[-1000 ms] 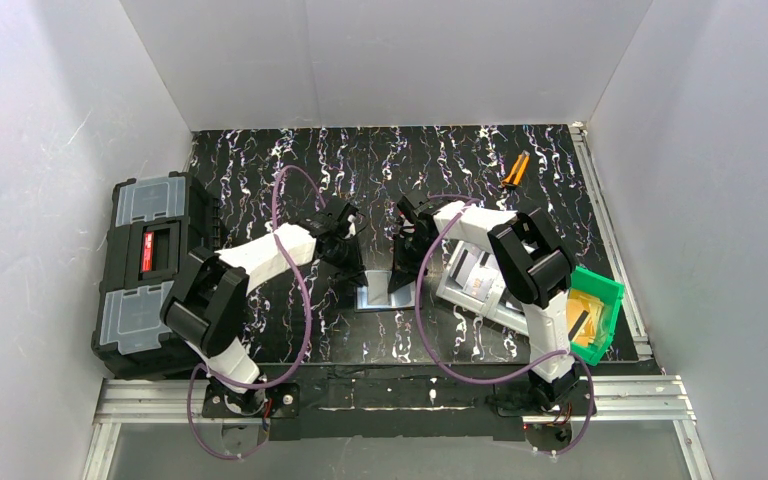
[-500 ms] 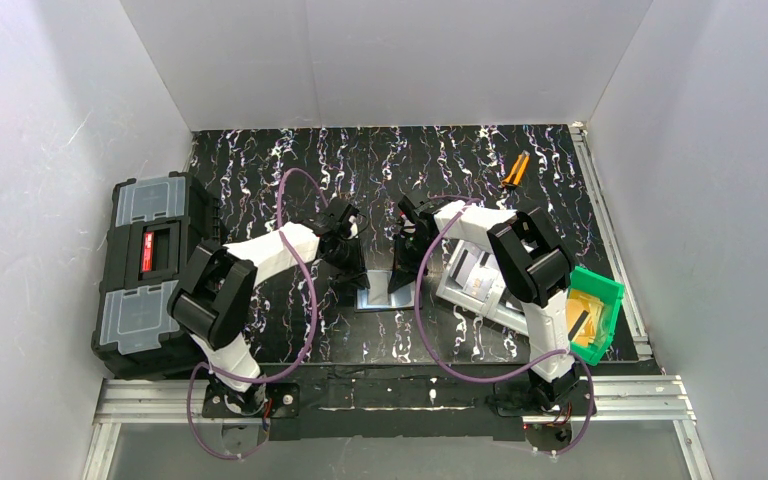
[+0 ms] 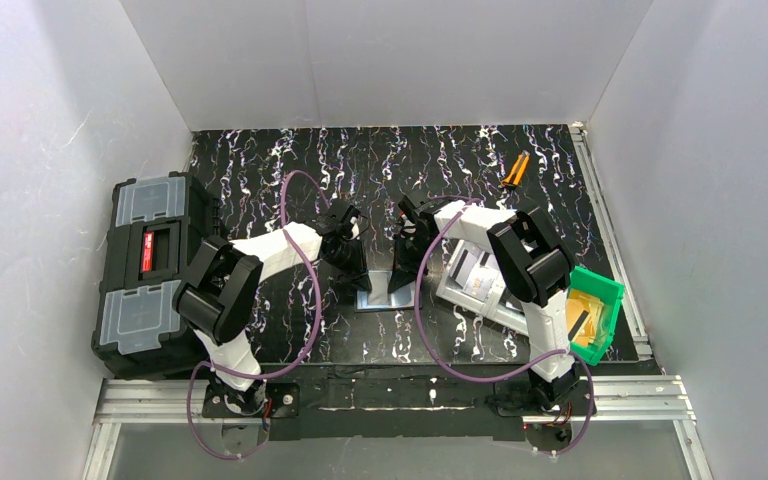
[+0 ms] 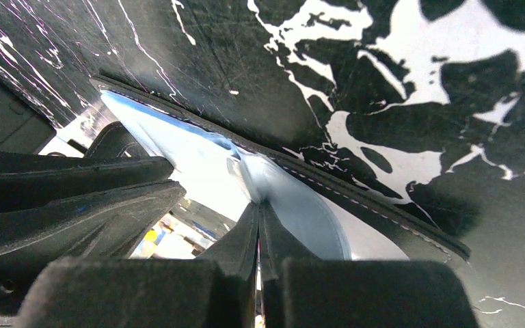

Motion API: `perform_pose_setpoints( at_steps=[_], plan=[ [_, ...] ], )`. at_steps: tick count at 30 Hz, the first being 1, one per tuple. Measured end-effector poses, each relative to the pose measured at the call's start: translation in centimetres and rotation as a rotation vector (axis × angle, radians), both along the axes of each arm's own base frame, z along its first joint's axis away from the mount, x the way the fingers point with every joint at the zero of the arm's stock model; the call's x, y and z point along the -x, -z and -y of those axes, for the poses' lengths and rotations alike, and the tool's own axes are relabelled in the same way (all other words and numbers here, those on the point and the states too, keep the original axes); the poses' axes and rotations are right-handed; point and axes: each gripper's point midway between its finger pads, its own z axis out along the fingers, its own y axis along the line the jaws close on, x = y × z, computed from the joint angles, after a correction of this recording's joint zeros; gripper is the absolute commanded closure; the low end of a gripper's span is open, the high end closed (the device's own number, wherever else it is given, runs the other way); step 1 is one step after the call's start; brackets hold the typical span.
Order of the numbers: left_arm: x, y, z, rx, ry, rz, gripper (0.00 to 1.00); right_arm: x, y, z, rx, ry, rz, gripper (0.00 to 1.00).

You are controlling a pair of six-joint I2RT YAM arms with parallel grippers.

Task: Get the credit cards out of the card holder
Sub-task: Remove the credit card from the card holder.

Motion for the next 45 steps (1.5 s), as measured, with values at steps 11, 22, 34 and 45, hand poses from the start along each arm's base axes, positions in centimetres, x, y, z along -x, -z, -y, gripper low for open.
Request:
perform_pose_setpoints(
  at_steps=[11,22,34,45],
  plan=[
    [-0.1,0.0,-0.2,-0.012,-0.001,0.008,0.77,0.0,0.0,0.0,-0.004,0.001,-0.007,0.97],
    [-0.1,0.0,-0.2,-0.019,0.011,0.013,0.73,0.0,0.0,0.0,-0.005,0.001,-0.007,0.97],
    [0.2,-0.1,1.1,-0.015,0.041,0.009,0.75,0.0,0.0,-0.1,-0.007,0.0,-0.018,0.97],
    [0.3,-0.1,0.7,-0.032,-0.006,-0.002,0.95,0.0,0.0,0.0,-0.015,-0.001,-0.024,0.95]
  ],
)
